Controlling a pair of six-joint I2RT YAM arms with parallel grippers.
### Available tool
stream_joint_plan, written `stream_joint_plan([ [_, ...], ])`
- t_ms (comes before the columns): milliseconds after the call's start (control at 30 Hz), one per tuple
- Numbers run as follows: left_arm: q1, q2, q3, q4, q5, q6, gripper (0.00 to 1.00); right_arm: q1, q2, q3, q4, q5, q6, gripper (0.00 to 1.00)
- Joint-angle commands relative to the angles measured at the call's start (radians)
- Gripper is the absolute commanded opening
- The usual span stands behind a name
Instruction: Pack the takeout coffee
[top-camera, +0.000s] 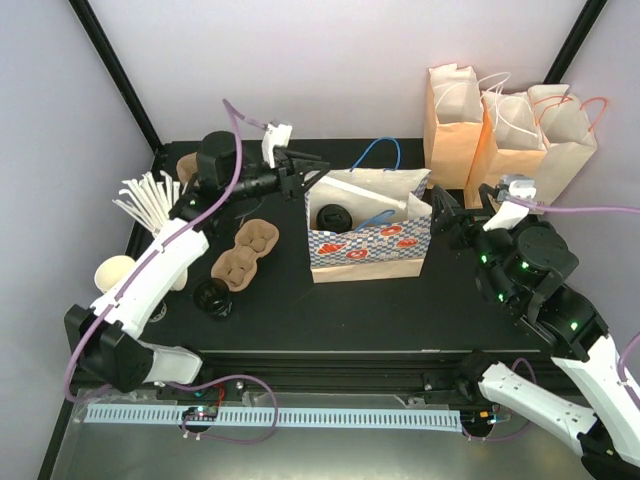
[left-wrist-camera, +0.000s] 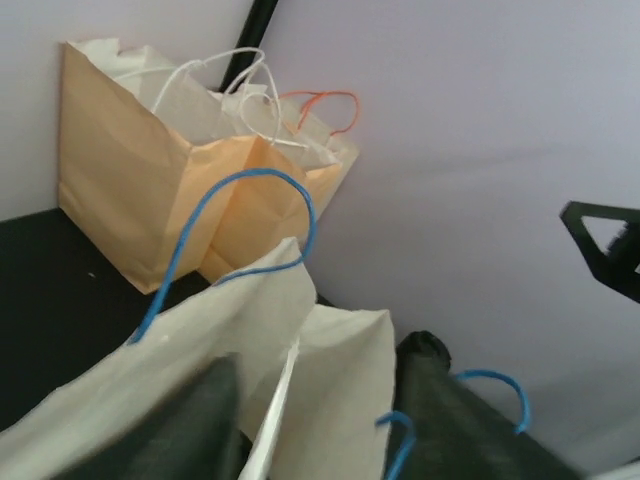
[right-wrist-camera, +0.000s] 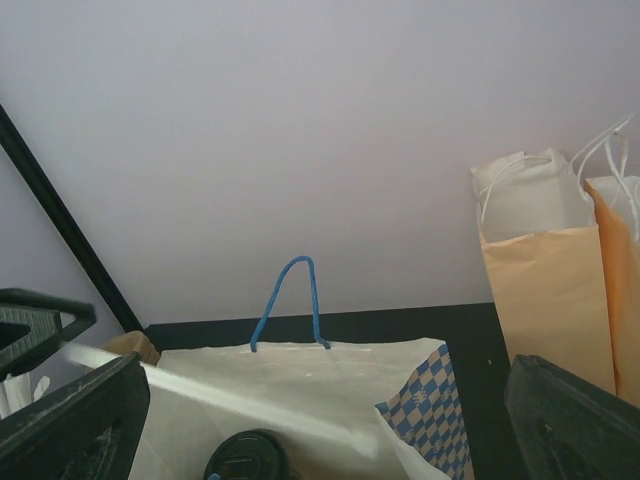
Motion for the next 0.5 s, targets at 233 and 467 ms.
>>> stream_joint_plan([
  [233,0.117,-0.079,0.262,-0.627,-0.450,0.260,0.99,0.003,0.046,0.018,0.010,-0.005,-0.004,1.00],
  [467,0.438,-0.234,0.130,-0.788,-0.695,0.233,0.80,0.003,0.100,0.023,0.009,-0.047,-0.018,1.00],
])
